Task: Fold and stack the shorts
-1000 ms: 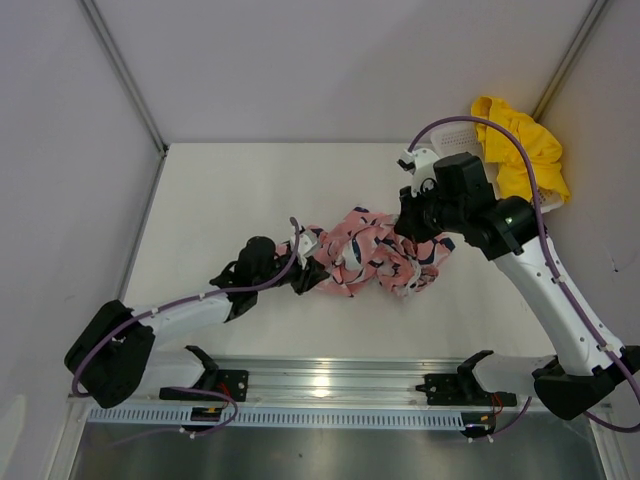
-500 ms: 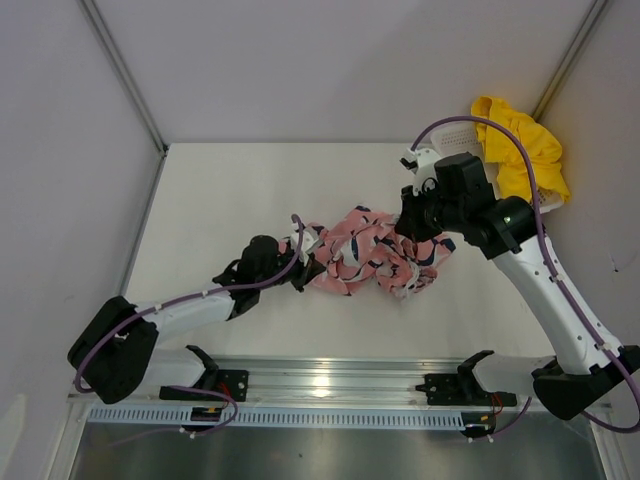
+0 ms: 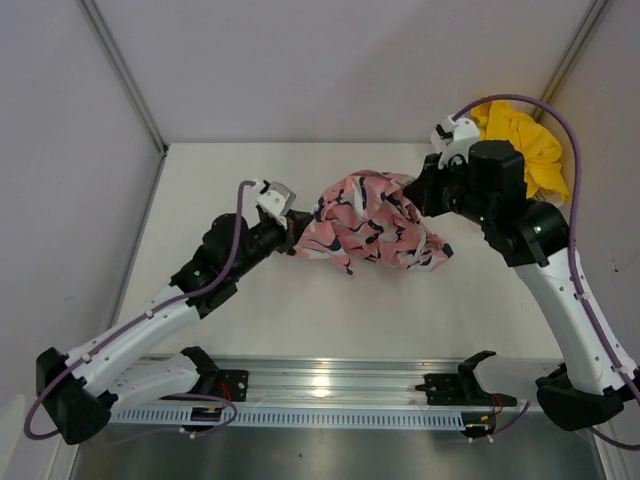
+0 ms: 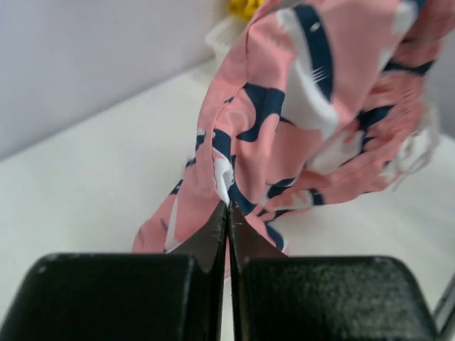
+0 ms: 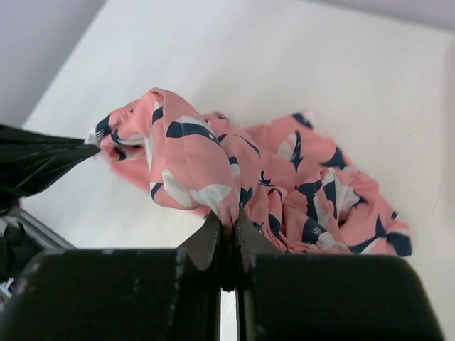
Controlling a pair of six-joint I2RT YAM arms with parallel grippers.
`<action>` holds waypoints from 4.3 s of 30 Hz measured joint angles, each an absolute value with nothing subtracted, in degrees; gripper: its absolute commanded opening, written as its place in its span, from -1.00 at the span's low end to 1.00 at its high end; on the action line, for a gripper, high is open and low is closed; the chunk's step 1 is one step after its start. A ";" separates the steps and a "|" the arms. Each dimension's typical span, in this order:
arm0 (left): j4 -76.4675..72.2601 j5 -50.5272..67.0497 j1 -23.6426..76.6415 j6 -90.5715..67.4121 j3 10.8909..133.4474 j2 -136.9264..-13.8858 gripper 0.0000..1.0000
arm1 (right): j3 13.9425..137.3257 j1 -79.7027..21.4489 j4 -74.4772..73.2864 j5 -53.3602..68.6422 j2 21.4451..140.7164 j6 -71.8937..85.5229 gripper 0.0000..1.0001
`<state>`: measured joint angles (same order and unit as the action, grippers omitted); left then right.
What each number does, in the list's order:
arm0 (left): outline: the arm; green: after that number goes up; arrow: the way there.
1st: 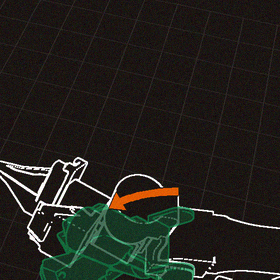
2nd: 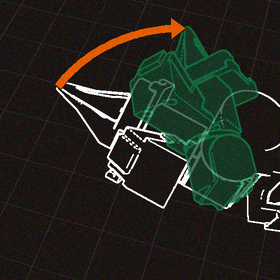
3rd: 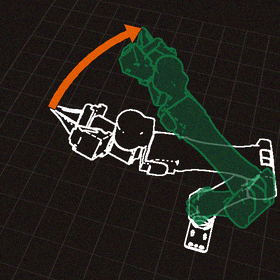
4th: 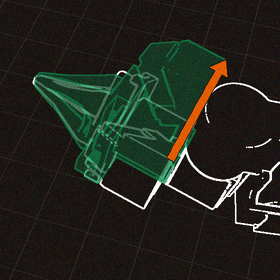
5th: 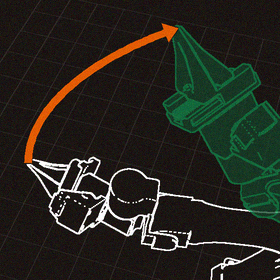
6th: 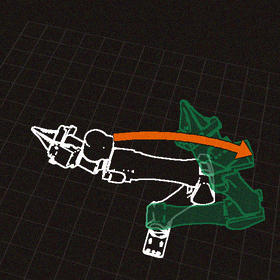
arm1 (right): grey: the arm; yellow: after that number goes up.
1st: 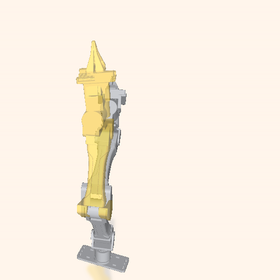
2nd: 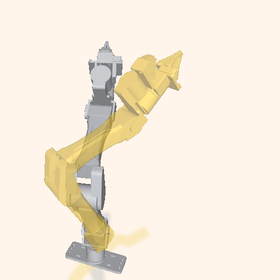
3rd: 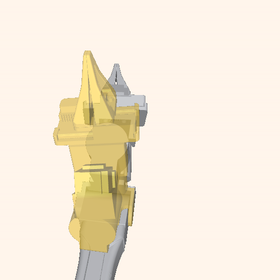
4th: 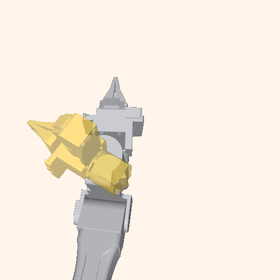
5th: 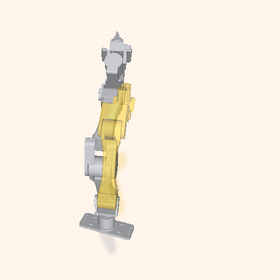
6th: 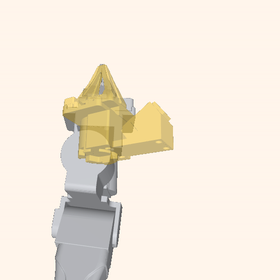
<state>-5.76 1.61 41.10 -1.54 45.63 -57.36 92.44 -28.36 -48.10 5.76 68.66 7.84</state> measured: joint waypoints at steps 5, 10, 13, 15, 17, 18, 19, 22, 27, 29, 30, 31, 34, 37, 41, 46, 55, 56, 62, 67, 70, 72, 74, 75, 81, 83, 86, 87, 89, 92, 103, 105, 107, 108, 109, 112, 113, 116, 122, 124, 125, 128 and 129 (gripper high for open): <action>-1.96 -1.34 45.08 -1.56 52.97 -53.82 -1.00 | 94.04 -27.27 -46.83 -0.93 64.66 9.34 -1.00; 0.54 -1.58 45.21 -1.56 53.69 -56.62 -1.00 | 94.28 -22.06 -46.72 -4.47 64.95 11.53 -1.00; 1.67 -1.56 45.25 -1.76 52.93 -61.08 -1.00 | 92.33 -18.85 -45.80 -4.49 66.22 12.51 -1.00; 1.87 -1.56 45.25 -2.63 50.92 -63.31 -1.00 | 89.65 -16.05 -44.80 -3.62 66.92 13.19 -1.00; 1.91 -1.50 45.25 -3.64 48.40 -64.75 -1.00 | 86.74 -13.54 -43.86 -2.98 67.42 13.65 -1.00; 1.89 -1.48 45.25 -4.23 47.11 -65.47 -1.00 | 85.30 -12.47 -43.35 -2.70 67.64 13.93 -1.00; 1.87 -1.34 45.25 -4.75 45.98 -66.19 -1.00 | 83.96 -11.68 -42.52 -2.48 67.68 14.04 -1.00; 1.26 -0.82 45.25 -6.31 43.57 -68.20 -0.83 | 79.20 -9.82 -40.34 -1.89 67.72 14.83 -1.00; -2.52 0.64 44.82 -8.88 40.60 -69.91 0.02 | 73.28 -7.60 -36.86 0.21 67.53 15.00 -1.00; -6.76 2.96 43.46 -10.83 37.91 -69.54 0.17 | 71.83 -7.18 -35.92 0.71 67.16 14.79 -1.00; -9.23 5.28 41.71 -11.97 35.97 -69.21 0.20 | 71.13 -7.01 -35.38 0.93 66.81 14.55 -1.00; -11.64 7.70 39.29 -13.43 33.78 -68.82 0.25 | 70.52 -6.96 -34.96 0.97 66.30 14.24 -1.00; -15.94 12.40 30.50 -17.30 29.28 -69.06 0.36 | 68.62 -6.87 -34.06 1.08 64.27 13.17 -1.00; -18.46 13.96 26.15 -19.38 29.04 -71.64 0.43 | 65.73 -6.87 -32.60 0.91 61.01 12.27 -1.00; -20.64 16.23 25.41 -20.10 30.37 -78.50 0.42 | 61.14 -6.79 -31.20 -0.40 56.58 11.53 -1.00; -22.09 19.66 24.49 -21.87 32.32 -88.07 0.43 | 59.44 -6.72 -30.98 -1.19 55.75 11.51 -1.00; -30.22 24.21 21.50 -29.12 32.45 -95.11 0.37 | 59.44 -6.63 -30.55 -1.26 55.94 11.53 -1.00; -31.07 24.43 21.39 -29.95 32.47 -95.66 0.35 | 59.44 -6.63 -30.48 -1.26 55.94 11.53 -1.00; -34.98 26.92 21.30 -33.32 35.09 -100.64 0.26 | 59.44 -6.63 -30.11 -1.21 55.94 11.53 -1.00; -34.98 26.96 21.30 -33.80 36.01 -101.67 0.11 | 59.44 -6.61 -30.09 -1.19 55.94 11.53 -1.00; -34.74 26.44 21.30 -34.37 36.12 -102.08 -0.09 | 59.44 -6.61 -30.09 -1.10 55.94 11.53 -1.00; -34.63 25.82 21.39 -34.65 36.27 -102.59 -0.18 | 59.44 -6.61 -30.06 -1.06 55.94 11.53 -1.00; -34.48 25.34 21.61 -34.70 36.82 -103.22 -0.35 | 59.44 -6.59 -30.06 -1.04 55.94 11.55 -1.00; -34.22 24.93 21.85 -34.72 37.12 -103.48 -0.42 | 59.44 -6.57 -30.04 -1.02 55.94 11.55 -1.00; -31.27 20.69 24.43 -34.52 38.92 -104.22 -1.00 | 59.44 -6.50 -30.02 -1.02 55.94 11.55 -1.00; -29.21 18.92 25.39 -34.41 40.23 -104.22 -1.00 | 59.44 -6.50 -30.02 -1.02 55.94 11.57 -1.00; -26.79 16.53 26.63 -34.00 41.80 -104.22 -1.00 | 59.44 -6.50 -30.00 -1.02 55.94 11.75 -1.00; -26.24 16.08 26.83 -33.93 42.09 -104.18 -1.00 | 59.44 -6.50 -30.00 -1.02 55.94 11.79 -1.00; -25.17 15.00 27.05 -33.71 42.26 -103.70 -1.00 | 59.44 -6.50 -30.00 -1.02 55.94 11.81 -1.00; -21.06 13.13 27.00 -32.42 42.15 -101.32 -1.00 | 59.44 -6.48 -30.00 -1.02 55.94 11.92 -1.00; -7.90 16.45 12.60 -29.91 39.42 -77.03 -1.00 | 59.44 -6.24 -29.65 4.60 56.69 11.99 -1.00; -6.79 17.85 10.85 -29.93 39.42 -73.36 -1.00 | 59.44 -6.24 -29.39 5.87 56.66 11.99 -1.00; -5.72 18.98 9.65 -29.91 39.46 -70.43 -0.96 | 59.51 -6.24 -29.34 6.55 56.66 11.94 -1.00; -5.19 19.57 9.30 -29.91 39.51 -69.56 -0.60 | 59.72 -6.24 -29.58 6.79 56.69 11.92 -1.00; -4.91 20.14 9.19 -29.52 39.57 -69.25 -0.40 | 59.99 -6.24 -29.69 6.98 56.69 11.90 -1.00; -4.93 22.28 9.39 -29.28 39.75 -71.50 -0.02 | 60.55 -6.24 -29.65 7.22 56.66 11.84 -1.00; -4.91 22.52 9.63 -29.32 39.75 -72.69 0.08 | 60.55 -6.24 -29.61 7.33 56.66 11.84 -1.00; -4.03 20.62 12.84 -28.29 39.72 -76.90 0.33 | 60.55 -6.24 -29.65 7.68 56.73 11.86 -1.00; -3.75 17.91 21.76 -27.44 40.18 -84.84 0.49 | 60.55 -6.24 -29.65 8.01 57.04 11.84 -1.00; -4.05 17.47 22.94 -27.38 40.91 -87.83 0.53 | 60.55 -6.24 -29.65 7.97 57.30 11.84 -1.00; -4.32 17.10 23.42 -27.38 41.34 -89.52 0.59 | 60.55 -6.24 -29.65 7.97 57.45 11.81 -1.00; -5.30 16.53 24.69 -27.51 43.31 -93.49 0.75 | 60.53 -6.24 -29.65 7.97 57.76 11.81 -1.00; -5.63 15.90 25.21 -27.46 44.47 -94.32 0.76 | 60.51 -6.24 -29.65 7.97 57.78 11.84 -1.00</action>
<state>-5.63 15.90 25.21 -27.46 44.47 -94.32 60.51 -6.24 -29.65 7.97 57.78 11.84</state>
